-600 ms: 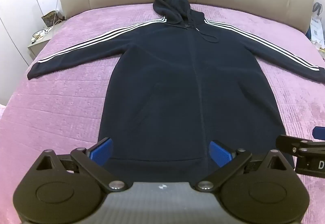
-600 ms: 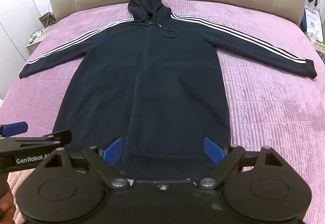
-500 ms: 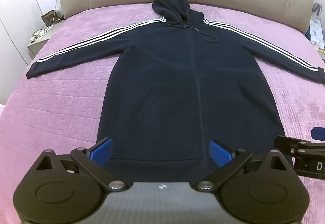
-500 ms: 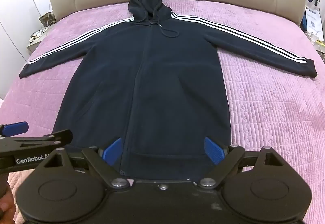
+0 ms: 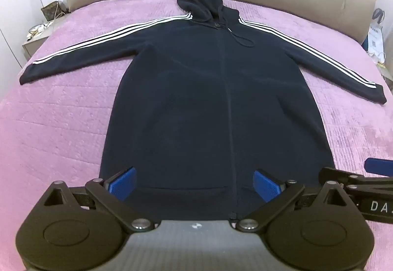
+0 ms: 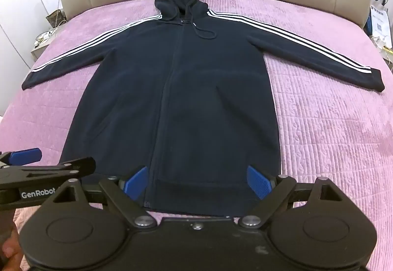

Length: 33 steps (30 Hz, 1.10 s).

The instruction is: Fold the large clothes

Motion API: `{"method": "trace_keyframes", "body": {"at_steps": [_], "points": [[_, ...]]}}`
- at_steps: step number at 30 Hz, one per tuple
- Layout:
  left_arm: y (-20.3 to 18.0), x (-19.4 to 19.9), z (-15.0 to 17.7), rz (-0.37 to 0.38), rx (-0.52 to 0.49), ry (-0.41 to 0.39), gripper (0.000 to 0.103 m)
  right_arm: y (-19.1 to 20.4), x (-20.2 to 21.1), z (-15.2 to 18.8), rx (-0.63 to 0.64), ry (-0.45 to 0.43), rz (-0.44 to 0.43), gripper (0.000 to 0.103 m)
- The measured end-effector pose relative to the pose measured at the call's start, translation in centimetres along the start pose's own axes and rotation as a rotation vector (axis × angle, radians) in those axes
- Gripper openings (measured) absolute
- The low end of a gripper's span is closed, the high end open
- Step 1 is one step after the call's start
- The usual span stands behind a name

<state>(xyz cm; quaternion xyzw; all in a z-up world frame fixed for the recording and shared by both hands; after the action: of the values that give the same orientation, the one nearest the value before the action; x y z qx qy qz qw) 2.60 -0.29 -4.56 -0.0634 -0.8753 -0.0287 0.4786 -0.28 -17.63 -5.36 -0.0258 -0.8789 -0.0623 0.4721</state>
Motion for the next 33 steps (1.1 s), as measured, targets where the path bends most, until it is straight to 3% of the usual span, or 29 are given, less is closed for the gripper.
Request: {"method": "trace_keyframes", "body": {"at_steps": [33], "points": [[0.06, -0.75, 0.63, 0.024, 0.001, 0.021, 0.102, 0.80, 0.16, 0.02, 0.041, 0.006, -0.014, 0.102]]}}
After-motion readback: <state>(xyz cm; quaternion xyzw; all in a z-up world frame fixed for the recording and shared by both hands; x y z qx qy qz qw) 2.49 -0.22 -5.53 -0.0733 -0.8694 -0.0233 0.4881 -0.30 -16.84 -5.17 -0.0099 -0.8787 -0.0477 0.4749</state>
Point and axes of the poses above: each gripper's, at about its wrist camera, not at the fingertips, and x roughly against the way its jaws point, y to its left, z to its underside, the point moved 4 cm from there along -x, roughly the way its jaws point, and after that the axes turned 3 degrees about -y, right-handed, at the moved point
